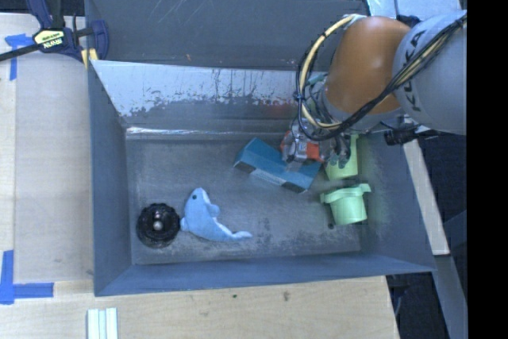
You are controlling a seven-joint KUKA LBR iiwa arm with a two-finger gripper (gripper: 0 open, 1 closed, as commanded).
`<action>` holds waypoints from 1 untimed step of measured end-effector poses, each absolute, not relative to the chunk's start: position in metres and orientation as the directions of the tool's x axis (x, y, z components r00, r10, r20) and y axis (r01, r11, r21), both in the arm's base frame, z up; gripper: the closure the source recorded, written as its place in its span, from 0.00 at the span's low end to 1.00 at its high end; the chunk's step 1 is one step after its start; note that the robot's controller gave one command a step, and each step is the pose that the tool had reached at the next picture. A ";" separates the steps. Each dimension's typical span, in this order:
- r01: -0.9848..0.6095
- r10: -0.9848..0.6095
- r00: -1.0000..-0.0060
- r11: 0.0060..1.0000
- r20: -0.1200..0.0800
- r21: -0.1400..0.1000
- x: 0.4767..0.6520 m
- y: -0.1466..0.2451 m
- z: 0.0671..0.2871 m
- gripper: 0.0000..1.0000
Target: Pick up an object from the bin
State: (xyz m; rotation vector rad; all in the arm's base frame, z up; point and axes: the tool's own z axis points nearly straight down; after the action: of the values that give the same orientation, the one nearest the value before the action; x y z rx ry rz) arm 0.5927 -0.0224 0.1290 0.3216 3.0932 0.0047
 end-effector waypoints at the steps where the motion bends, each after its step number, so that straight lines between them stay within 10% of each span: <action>1: 0.205 0.205 -0.978 0.979 -0.032 0.007 0.593 -0.023 0.143 1.00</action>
Offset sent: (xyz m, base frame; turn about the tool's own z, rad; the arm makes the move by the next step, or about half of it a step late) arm -0.0001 0.0001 0.0676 0.0000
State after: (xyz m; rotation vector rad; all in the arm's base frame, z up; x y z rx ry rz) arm 0.5930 -0.0226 0.1430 0.3211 3.0925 0.0052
